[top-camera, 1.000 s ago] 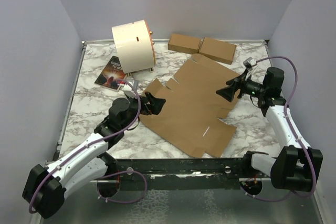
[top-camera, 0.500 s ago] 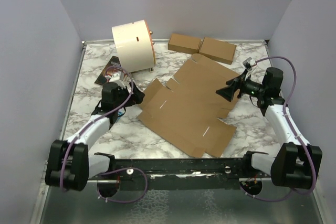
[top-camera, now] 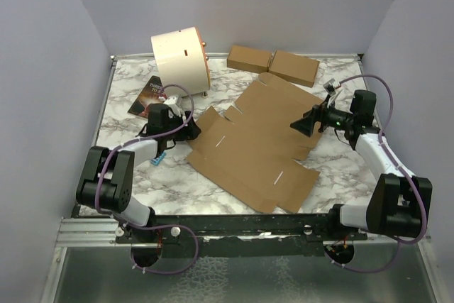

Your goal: Fold the paper box

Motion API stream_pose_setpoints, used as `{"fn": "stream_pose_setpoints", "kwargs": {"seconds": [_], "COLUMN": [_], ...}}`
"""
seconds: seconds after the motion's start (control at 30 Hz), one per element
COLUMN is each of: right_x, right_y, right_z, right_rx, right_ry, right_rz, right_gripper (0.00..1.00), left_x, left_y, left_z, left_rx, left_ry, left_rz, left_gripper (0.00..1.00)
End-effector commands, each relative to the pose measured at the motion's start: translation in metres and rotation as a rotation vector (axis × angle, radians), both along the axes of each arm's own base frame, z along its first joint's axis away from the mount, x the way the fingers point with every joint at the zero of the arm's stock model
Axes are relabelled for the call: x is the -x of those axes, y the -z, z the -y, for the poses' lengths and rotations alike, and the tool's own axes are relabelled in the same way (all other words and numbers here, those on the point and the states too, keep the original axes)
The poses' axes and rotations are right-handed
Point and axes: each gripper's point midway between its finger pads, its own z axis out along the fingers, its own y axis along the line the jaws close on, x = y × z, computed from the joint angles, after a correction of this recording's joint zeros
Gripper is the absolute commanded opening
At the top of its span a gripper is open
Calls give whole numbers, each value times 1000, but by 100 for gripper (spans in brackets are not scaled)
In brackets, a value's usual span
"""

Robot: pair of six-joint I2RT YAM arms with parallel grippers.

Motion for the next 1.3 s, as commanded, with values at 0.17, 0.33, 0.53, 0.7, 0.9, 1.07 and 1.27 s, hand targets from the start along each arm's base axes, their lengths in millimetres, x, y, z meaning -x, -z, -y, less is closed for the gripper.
{"fn": "stream_pose_setpoints", "kwargs": {"seconds": [0.17, 0.33, 0.53, 0.7, 0.9, 1.07, 1.27], "right_x": [-8, -9, -10, -10, -11, -12, -14], "right_y": [-9, -10, -10, -9, -10, -13, -17], "right_z": [8, 8, 10, 10, 12, 17, 28], "right_rx": [47, 47, 57, 57, 63, 66, 58], "right_ry": [8, 9, 21, 24, 30, 49, 75], "right_rz": [56, 55, 60, 59, 65, 72, 70], "right_gripper": [99, 99, 99, 99, 99, 99, 99], "left_x": [-19, -23, -25, -22, -14, 0, 20], "left_y": [7, 3, -2, -4, -27, -58, -77], "left_z": [11, 14, 28, 32, 39, 47, 55], "left_rx": [-25, -25, 29, 45, 69, 55, -1], "left_ry": [122, 153, 223, 247, 293, 341, 376], "left_rz": [68, 116, 150, 170, 285, 445, 593], "left_gripper": [67, 65, 52, 31, 3, 0, 0]}}
